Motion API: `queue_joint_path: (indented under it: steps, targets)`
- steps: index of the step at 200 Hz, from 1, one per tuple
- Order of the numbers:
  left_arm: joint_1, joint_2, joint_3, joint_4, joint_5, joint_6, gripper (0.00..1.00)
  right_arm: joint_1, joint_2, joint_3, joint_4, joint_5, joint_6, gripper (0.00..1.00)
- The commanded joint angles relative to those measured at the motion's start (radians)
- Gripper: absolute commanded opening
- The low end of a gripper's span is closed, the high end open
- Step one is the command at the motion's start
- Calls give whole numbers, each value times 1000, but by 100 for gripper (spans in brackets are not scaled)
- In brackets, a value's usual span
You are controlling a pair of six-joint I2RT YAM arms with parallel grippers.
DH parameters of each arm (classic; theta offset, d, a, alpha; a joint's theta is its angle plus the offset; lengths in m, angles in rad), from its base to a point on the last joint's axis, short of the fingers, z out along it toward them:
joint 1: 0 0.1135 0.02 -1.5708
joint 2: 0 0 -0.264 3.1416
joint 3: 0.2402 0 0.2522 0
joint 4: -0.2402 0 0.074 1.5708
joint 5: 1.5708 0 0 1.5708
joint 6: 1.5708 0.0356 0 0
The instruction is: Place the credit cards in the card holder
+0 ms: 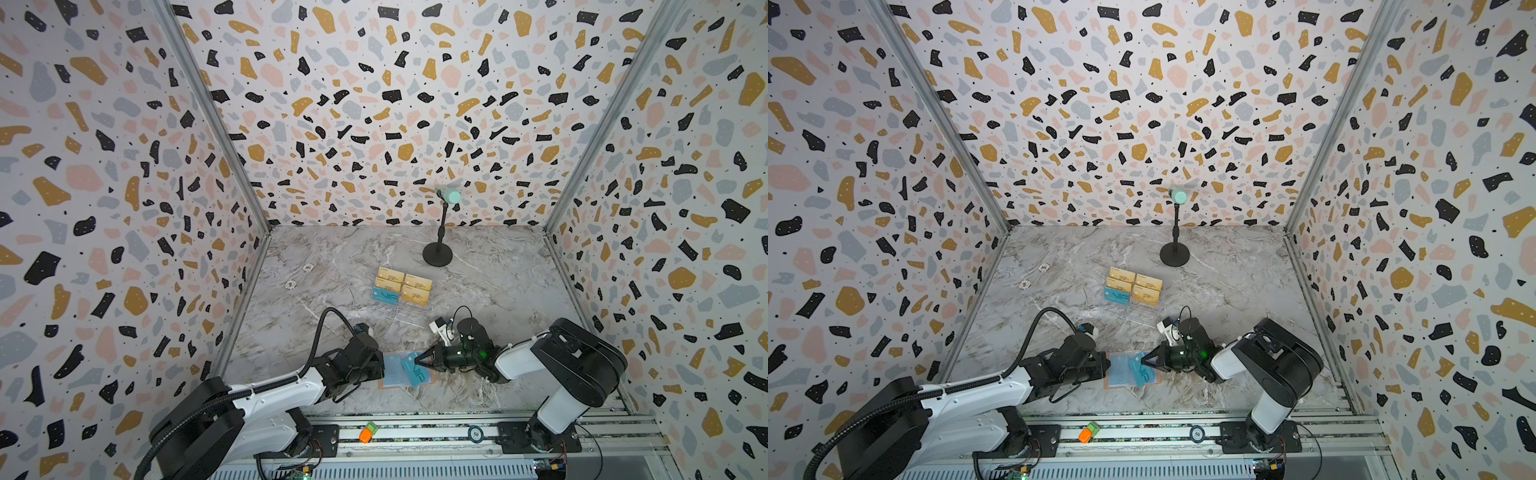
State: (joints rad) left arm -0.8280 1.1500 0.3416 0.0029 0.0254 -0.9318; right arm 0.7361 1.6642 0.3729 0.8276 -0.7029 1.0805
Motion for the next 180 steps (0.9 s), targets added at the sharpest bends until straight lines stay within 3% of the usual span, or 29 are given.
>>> queue_joint_path:
  steps: [1,118,180]
  targets:
    - [-8,3,-21,20,7,-2,5,8,3,8,27,0,3,0]
    - [-8,-7,-30,19,7,-7,4,18,56,16,95,1,24,0]
    - [-8,-15,-35,19,1,-10,3,18,2,-9,41,55,6,0]
